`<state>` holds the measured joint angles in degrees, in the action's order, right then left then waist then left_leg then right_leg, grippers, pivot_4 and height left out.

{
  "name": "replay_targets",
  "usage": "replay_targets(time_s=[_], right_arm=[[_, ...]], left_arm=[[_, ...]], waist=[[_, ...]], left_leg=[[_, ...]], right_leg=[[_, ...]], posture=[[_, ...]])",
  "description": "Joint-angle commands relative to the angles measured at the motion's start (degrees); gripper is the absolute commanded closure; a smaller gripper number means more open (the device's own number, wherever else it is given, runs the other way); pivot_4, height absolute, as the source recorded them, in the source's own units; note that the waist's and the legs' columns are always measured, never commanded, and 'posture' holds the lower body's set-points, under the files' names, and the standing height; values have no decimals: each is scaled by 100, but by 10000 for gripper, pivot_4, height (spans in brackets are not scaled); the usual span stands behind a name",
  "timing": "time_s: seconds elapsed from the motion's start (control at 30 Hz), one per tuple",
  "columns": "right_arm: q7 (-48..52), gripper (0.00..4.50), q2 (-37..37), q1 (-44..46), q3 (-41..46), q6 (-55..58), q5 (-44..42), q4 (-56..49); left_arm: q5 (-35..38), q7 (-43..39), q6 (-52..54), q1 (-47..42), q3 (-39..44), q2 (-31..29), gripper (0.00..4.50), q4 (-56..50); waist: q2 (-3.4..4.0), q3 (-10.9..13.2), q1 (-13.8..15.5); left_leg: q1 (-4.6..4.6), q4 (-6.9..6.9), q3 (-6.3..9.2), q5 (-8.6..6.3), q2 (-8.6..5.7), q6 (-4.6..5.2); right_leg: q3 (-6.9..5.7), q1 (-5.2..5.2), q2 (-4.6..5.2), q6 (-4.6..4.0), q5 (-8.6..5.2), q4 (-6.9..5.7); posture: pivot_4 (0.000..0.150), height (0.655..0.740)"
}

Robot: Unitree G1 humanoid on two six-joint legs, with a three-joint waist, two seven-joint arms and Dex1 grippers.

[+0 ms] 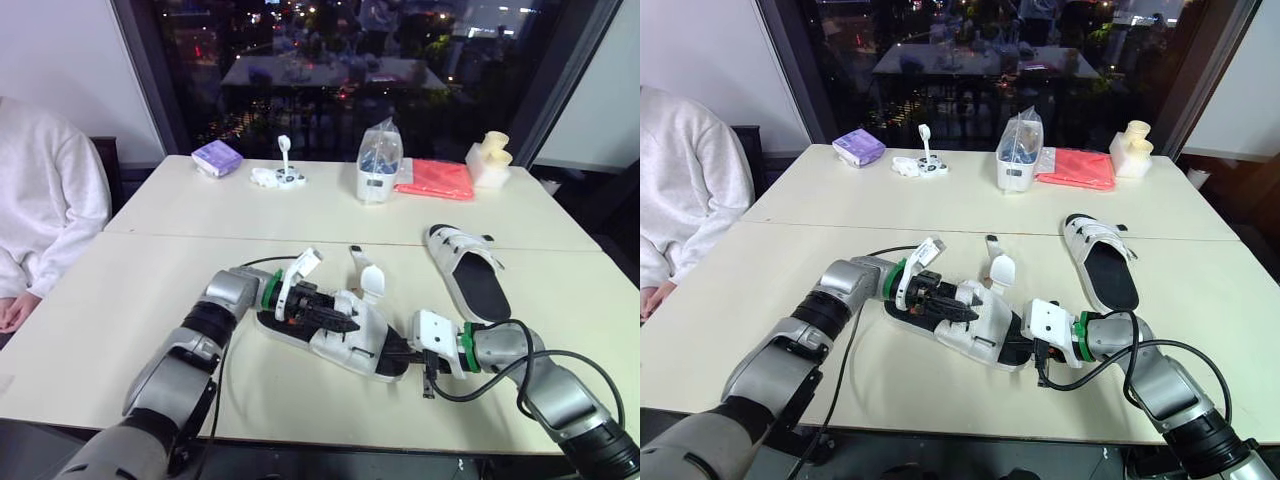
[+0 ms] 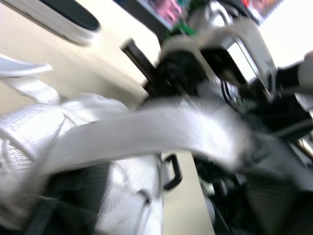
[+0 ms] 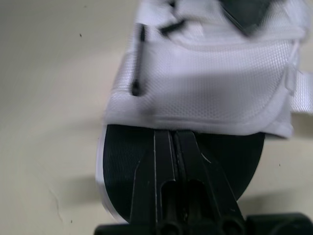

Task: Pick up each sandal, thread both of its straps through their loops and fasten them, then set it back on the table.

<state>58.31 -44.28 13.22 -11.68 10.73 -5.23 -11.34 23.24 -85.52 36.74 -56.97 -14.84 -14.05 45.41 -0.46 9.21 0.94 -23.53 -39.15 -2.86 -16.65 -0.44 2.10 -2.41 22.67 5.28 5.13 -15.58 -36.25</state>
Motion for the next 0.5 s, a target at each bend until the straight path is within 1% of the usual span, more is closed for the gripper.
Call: replay_targets(time_s=[0.03,0.2,0.33,0.4,0.5], right_arm=[[7,45000,-110,-130,30,80,89,-54],[-12,45000,-115,-163,35,107,95,-94],[-17,45000,-116,-173,38,122,100,-114],[-17,45000,-122,-183,44,127,101,-123],[-24,45000,-126,-181,45,140,105,-132]], left_arm=[[16,624,-125,-404,575,189,443,432],[-44,994,-246,-646,1026,391,443,873],[-155,1815,-811,-836,1411,552,443,1391],[-303,2081,-1121,-907,1473,546,443,1593],[-443,2076,-1352,-989,1555,392,443,1758]], waist=[[-1,1,6],[-1,0,-24],[-3,1,-20],[-3,1,-20],[-3,1,-22]], left_leg=[[0,-1,0,0,-2,1],[0,2,-1,-5,-6,7],[-1,4,-1,-4,-6,6],[-1,4,-2,-4,-6,6],[-1,4,-3,-4,-6,5]], right_leg=[[-1,-1,2,1,0,0],[-1,3,5,8,4,0],[-2,5,3,10,5,1],[-1,4,4,11,6,1],[-2,5,3,12,7,1]], posture=[[1500,7400],[1500,7400],[1500,7400],[1500,7400],[1500,7400]])
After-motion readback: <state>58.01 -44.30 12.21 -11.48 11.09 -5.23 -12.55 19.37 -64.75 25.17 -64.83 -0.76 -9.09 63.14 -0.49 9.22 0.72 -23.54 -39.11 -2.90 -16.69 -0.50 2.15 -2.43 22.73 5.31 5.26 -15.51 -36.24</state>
